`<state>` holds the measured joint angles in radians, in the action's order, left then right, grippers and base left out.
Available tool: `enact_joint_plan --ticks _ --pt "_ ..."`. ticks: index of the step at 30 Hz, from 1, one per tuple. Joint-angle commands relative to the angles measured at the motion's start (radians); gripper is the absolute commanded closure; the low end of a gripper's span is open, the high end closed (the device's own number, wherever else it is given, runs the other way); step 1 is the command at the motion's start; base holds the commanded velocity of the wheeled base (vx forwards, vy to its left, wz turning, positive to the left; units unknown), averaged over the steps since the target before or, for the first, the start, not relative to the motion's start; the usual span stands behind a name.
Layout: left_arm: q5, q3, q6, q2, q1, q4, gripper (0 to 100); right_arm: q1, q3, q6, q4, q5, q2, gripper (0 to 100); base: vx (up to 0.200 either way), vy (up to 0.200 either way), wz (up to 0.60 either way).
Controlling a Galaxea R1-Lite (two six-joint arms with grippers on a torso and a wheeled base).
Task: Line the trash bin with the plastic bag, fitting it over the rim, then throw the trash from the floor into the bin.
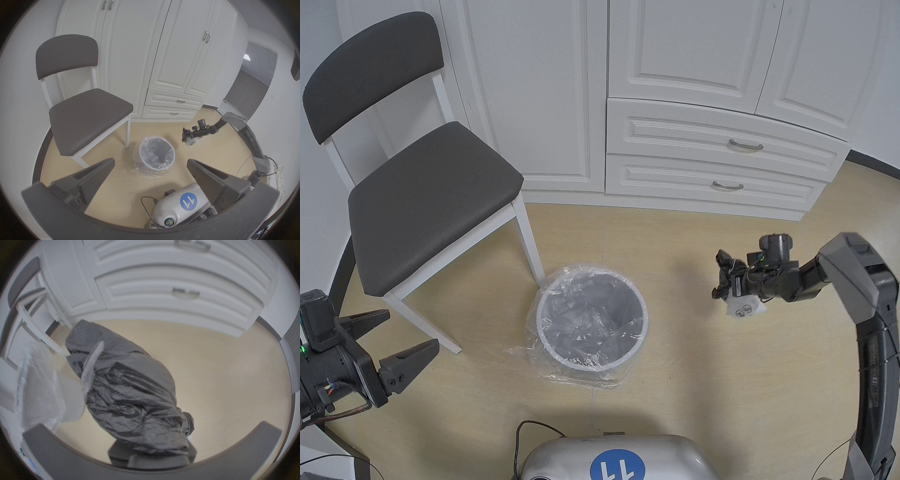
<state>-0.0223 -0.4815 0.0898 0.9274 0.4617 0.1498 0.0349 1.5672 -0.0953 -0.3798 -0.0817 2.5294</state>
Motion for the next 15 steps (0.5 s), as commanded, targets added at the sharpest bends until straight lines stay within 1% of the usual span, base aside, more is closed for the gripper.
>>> enact_joint_plan --ticks 1,6,9,13,14,15 --pt "-0.002 -0.003 -0.012 -0.016 0.000 0.002 0 -0.001 -0.259 -0.001 -0.113 0.000 -0.394 100 0.000 0.000 0.00" --pt "-0.002 -0.003 -0.025 -0.027 -0.002 0.002 0 0.017 -0.368 0.000 -0.182 0.007 -0.567 100 0.000 0.000 0.00" --pt "-0.002 -0.002 -0.039 -0.027 -0.002 0.004 0 0.039 -0.424 0.000 -0.255 0.057 -0.632 100 0.000 0.000 0.00" --pt "-0.002 0.006 -0.042 -0.027 -0.002 0.033 0 0.077 -0.472 0.002 -0.432 0.155 -0.659 100 0.000 0.000 0.00" --pt "-0.002 0.007 -0.042 -0.027 -0.002 0.036 0 0.080 -0.475 0.000 -0.445 0.163 -0.659 100 0.000 0.000 0.00" --pt "-0.002 0.011 -0.042 -0.029 -0.002 0.043 0 0.099 -0.484 0.000 -0.510 0.192 -0.658 100 0.000 0.000 0.00"
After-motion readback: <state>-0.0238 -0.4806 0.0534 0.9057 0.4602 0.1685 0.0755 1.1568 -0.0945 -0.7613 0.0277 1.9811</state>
